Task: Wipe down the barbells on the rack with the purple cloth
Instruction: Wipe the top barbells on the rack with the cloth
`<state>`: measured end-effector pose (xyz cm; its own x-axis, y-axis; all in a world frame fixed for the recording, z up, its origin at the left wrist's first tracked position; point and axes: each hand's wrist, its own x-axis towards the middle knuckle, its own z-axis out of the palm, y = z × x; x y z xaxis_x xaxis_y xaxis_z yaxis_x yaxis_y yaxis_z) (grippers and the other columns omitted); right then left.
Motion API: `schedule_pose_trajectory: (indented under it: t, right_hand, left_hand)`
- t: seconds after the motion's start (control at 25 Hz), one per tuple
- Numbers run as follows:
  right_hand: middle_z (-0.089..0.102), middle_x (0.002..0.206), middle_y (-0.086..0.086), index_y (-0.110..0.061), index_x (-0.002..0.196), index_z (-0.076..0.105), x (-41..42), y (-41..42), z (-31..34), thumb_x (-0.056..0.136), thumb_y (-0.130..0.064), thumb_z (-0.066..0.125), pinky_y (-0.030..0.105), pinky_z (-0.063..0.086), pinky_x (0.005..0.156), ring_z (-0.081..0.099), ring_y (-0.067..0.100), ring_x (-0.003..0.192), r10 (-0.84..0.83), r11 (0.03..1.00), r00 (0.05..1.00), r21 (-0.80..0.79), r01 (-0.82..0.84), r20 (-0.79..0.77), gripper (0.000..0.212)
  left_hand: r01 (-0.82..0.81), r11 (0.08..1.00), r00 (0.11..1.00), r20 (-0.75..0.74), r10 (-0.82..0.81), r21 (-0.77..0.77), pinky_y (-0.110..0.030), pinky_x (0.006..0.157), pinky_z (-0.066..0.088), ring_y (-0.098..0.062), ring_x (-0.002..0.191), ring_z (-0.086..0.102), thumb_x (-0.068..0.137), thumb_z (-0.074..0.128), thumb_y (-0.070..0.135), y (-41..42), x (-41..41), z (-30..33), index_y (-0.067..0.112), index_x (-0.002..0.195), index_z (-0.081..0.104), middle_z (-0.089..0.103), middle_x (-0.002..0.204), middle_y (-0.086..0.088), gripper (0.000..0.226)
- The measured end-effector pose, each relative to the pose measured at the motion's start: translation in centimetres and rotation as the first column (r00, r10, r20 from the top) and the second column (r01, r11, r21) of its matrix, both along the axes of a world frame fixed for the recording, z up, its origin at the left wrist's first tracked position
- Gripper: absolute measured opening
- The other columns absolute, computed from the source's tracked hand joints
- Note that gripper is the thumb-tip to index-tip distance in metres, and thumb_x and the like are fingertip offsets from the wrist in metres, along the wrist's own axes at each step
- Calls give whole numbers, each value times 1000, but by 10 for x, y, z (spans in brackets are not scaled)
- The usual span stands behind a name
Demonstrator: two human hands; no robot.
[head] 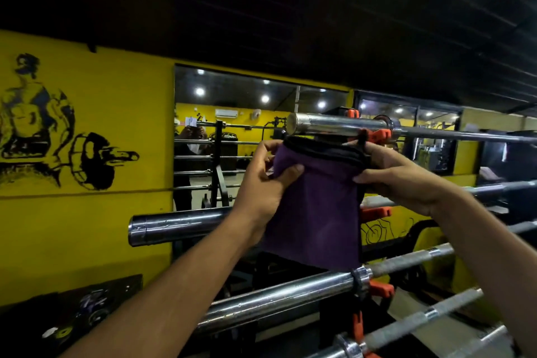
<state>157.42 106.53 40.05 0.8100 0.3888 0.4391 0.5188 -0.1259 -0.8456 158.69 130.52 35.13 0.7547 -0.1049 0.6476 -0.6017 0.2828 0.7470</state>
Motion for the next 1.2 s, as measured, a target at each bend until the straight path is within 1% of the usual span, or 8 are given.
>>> schedule_pose_trajectory:
  t: [0.16,0.36,0.48,0.64,0.76,0.88,0.96,1.2]
  right_hand:
    - [67,130,-5,-32,141,51,-11,10,8,73,-30,88,30,57,89,66,16,118,32,976,999,-214,-39,-33,77]
    - [78,96,-8,-25,104,70,-11,41,11,84,-24,81,26,61,79,74,9,90,-197,888,979,-415,197,42,22]
    - [77,104,6,-17,108,71,-3,11,33,87,-21,77,35,62,77,75,20,90,-361,913,930,-175,368,75,22]
    - [71,113,0,-26,115,66,16,-8,85,89,-21,71,31,56,87,67,12,100,-656,755,584,425,500,479,27]
    - [60,126,6,-23,126,57,64,10,135,84,-18,66,38,50,89,59,25,113,-455,643,255,116,757,853,44]
    - [63,127,4,-23,136,55,108,35,152,95,-32,66,32,44,88,60,25,112,-212,413,677,-564,715,704,43]
    - [69,114,8,-18,120,64,124,44,147,98,-43,59,34,49,82,66,23,96,-325,433,855,-740,515,404,34]
    - [75,99,16,-16,112,68,149,28,157,65,-79,60,49,55,91,71,36,93,-550,416,817,-792,447,173,80]
  left_hand:
    - [-55,967,979,202,4,250,-38,83,59,-24,103,66,87,76,13,-6,4,15,29,120,55,63,111,-9,43]
    - [-270,870,928,352,120,414,-35,79,59,-9,88,68,85,78,27,-8,11,34,31,118,54,65,103,8,42]
    - [-434,706,889,394,234,559,-36,83,60,-2,97,66,88,71,40,20,27,23,35,124,53,61,117,13,41]
    - [-493,158,869,475,140,856,-32,100,50,5,115,52,90,63,56,60,41,-6,46,138,43,50,135,24,53]
    - [-483,32,874,480,78,875,-28,108,40,1,129,42,92,57,60,64,44,-8,49,144,36,41,145,26,58]
    - [-522,43,851,517,93,852,-27,110,37,0,133,40,94,56,57,67,43,-9,48,146,36,40,149,25,57]
    - [-534,70,844,527,96,842,-22,108,34,3,132,39,94,57,55,68,42,-11,48,145,37,40,148,26,55]
    - [-521,91,852,513,105,848,-23,105,36,5,129,40,94,56,55,67,45,-15,50,143,38,41,146,28,52]
